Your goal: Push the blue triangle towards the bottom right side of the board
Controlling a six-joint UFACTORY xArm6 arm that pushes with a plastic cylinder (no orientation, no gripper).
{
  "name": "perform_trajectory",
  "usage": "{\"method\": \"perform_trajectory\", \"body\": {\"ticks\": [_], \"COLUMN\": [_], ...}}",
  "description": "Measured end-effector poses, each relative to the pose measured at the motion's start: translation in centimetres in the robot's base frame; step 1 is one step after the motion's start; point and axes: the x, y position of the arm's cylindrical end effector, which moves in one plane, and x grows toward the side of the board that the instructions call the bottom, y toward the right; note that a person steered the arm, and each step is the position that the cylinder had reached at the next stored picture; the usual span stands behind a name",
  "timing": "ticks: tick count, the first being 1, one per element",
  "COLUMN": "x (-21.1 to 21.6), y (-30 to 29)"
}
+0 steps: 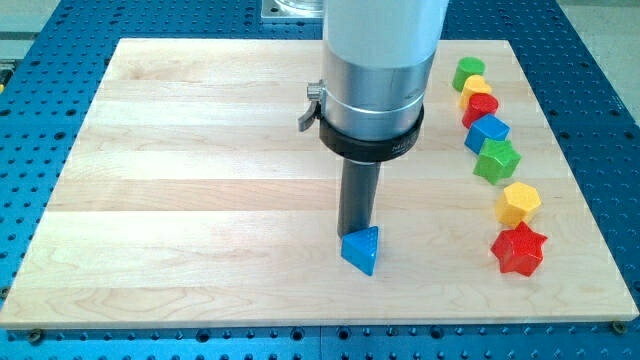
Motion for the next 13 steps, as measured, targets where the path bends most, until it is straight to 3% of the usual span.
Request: {"method": "perform_trajectory", "body": {"ticks": [2, 5, 6, 8, 10, 12, 13], "x": [1.5, 1.5, 2.3, 4.1, 6.2, 2.9, 2.1], "y": [-3.4, 5.9, 5.1, -2.6, -4.5, 6.6, 8.2]}}
